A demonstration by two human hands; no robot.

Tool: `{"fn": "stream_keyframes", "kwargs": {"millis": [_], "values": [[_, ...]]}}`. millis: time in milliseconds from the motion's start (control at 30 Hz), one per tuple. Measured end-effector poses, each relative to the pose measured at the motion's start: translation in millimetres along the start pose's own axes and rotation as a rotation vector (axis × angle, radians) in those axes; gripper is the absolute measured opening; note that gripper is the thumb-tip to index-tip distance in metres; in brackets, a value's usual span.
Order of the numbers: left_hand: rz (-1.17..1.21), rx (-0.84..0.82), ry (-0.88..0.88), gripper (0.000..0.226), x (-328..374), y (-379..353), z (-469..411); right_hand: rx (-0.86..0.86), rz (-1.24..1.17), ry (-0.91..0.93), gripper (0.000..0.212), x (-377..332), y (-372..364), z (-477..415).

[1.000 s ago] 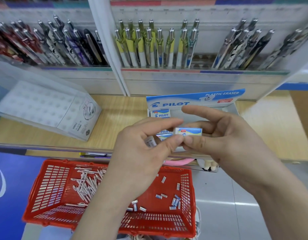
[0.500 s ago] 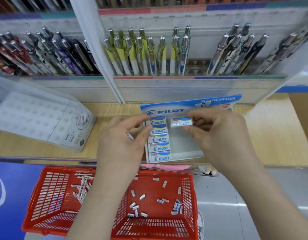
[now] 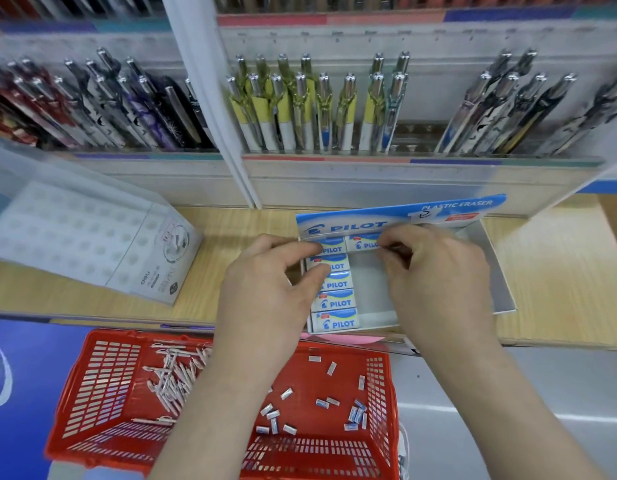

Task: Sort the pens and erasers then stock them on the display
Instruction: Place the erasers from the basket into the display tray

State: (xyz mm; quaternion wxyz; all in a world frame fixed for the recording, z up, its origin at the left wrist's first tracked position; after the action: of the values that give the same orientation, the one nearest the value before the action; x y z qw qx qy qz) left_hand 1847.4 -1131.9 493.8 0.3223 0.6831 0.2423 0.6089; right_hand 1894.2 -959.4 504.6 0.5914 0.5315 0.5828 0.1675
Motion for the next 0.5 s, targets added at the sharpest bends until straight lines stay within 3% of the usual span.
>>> {"fn": "stream_keyframes", "kwargs": {"millis": [100,200,267,367,433,500], "values": [[0.093,0.077,0.039,0.022,-2,12,5,-0.07,-0.003,-0.073,0.003,6,-2,-1],[0.333,0.183,0.152,0.008,-1,30,14,-0.063,-0.027,-0.069,0.009,4,9,0],[0.527,0.178,0.247,0.013,1,29,18,-0.101,-0.24,-0.113,0.013,1,18,2],[0.81,-0.001,0.381,0.02,9,6,23,-0.412,-0.819,-0.319,0.021,-16,9,19],[0.964,-0.166,0.408,0.014,20,-9,26,-0.552,-0.954,-0.365,0.026,-23,2,31],[1.075,-0.306,0.41,0.034,27,-19,32,-0.512,-0.953,-0.368,0.023,-18,2,32]]}}
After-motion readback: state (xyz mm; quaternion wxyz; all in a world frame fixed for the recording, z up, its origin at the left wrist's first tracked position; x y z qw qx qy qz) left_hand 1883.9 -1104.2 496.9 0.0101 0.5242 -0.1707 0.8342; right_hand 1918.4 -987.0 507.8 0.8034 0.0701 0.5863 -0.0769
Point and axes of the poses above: each hand's wrist, its own z-axis away from the middle knuckle, its own y-axis out of the back of the hand, x = y × z, the point moved 9 cm from there along -z, towards the middle knuckle, and after that the axes turned 4 degrees about x, right-handed, at the moved point
